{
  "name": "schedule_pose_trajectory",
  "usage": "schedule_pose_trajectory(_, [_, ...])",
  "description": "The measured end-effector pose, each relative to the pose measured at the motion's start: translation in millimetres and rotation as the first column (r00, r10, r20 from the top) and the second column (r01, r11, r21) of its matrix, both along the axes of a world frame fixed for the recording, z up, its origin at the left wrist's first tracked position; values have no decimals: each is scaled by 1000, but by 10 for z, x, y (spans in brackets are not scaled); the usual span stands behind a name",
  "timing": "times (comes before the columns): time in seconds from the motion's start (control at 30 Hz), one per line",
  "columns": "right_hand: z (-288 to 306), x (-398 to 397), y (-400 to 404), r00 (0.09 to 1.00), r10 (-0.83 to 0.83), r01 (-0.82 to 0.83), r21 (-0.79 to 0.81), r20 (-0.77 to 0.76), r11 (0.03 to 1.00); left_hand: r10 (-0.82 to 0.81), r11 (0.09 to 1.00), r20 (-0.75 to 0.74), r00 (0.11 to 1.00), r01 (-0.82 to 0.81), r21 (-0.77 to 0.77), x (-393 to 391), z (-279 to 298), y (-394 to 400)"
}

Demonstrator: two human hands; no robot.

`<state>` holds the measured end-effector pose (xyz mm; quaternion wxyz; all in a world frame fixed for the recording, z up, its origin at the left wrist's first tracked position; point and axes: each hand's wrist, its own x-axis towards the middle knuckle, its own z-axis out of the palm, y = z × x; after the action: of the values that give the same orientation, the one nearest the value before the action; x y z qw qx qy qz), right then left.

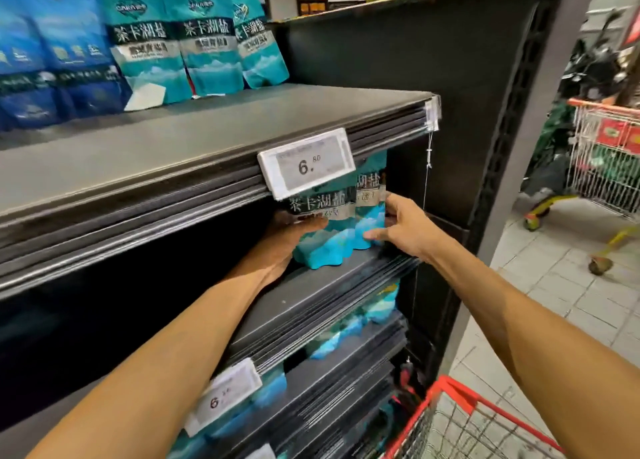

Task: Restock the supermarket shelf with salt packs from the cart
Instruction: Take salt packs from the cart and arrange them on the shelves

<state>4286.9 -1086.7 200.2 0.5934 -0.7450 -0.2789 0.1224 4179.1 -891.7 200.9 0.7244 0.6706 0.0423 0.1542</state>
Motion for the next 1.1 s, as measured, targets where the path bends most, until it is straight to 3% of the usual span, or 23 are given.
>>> schedule_pose_trajectory(0.13, [-68,31,-42,977,-151,160,-53,152,986,15,1000,7,1000,-15,22,164,-37,-110])
schedule_pose_trajectory(0.27, [-145,-15,-57,883,-372,403,-57,287,913,58,997,43,997,-60,41,246,-4,-276])
schedule_pose_trajectory(0.43, [-256,-60,-62,773,-492,568,-93,401,818,29,998,70,997,-33,52,345,-22,-350])
schedule_pose_trajectory(0.6, [-352,-126,-49,775,-492,564,-84,397,821,38,998,58,998,-42,55,379,-121,-303])
schedule_pose_trajectory(0.87, [-372,-218,-81,785,-486,549,-70,384,833,317,940,0,948,-314,133,240,-125,-264])
schedule_pose_trajectory(1.03, [-381,-278,-124,782,-474,561,-126,406,818,300,947,-49,953,-292,131,146,-71,-308])
schedule_pose_trajectory(1.1, [-383,-324,-162,775,-472,569,-139,420,811,330,927,-55,942,-313,205,111,-19,-339])
